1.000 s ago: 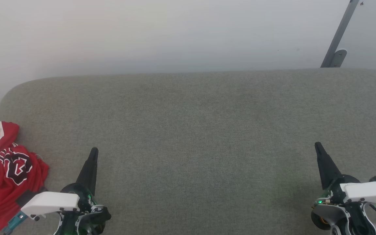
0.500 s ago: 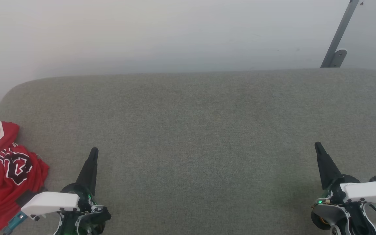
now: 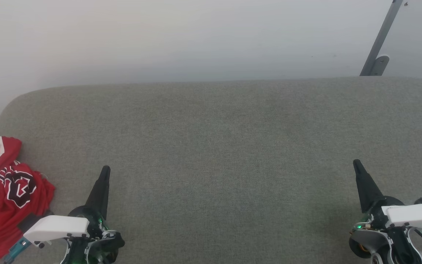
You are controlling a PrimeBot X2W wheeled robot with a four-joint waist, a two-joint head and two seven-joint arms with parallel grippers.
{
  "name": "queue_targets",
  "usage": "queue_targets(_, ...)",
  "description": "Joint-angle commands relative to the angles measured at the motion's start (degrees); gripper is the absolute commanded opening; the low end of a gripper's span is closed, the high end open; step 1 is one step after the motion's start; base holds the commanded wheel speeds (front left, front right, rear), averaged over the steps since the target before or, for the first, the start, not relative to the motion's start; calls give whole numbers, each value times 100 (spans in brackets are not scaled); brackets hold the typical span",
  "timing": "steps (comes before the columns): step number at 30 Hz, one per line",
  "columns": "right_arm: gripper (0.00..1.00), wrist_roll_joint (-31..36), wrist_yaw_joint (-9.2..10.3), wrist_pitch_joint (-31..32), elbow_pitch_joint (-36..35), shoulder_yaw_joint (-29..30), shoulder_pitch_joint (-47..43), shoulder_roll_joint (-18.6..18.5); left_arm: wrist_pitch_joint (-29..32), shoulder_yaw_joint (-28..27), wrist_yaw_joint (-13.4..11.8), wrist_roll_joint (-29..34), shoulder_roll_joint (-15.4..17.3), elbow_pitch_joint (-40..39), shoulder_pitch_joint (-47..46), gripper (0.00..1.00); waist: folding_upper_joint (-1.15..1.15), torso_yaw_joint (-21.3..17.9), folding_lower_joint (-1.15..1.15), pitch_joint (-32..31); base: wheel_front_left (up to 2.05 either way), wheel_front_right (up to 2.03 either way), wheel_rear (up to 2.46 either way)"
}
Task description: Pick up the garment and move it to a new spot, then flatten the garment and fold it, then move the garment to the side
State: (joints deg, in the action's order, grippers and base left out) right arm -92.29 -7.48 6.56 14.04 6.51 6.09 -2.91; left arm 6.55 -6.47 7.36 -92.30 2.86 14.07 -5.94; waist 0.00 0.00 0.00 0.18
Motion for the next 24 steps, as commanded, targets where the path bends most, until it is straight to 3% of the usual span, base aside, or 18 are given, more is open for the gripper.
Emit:
queue_targets(1,0,-25,-3,9,-13,5,28,19,11,-9,28,-22,-15,-5,-71,0,0,0,0,0,0,0,0)
queue_targets(16,0,-25,-3,10,-13,5,28,19,10,-8,28,-22,-15,-5,-71,0,0,0,0,0,0,0,0)
queue_targets(17,100,0,0,-1,5,0,0,0,1,0,-1,0,0,3,1,100,0,0,0,0,0,0,0)
queue_targets(24,100,12,2,-55,188,-80,-187,22,-34,30,-8,2,-18,127,213,100,0,-1,0,-1,0,0,0)
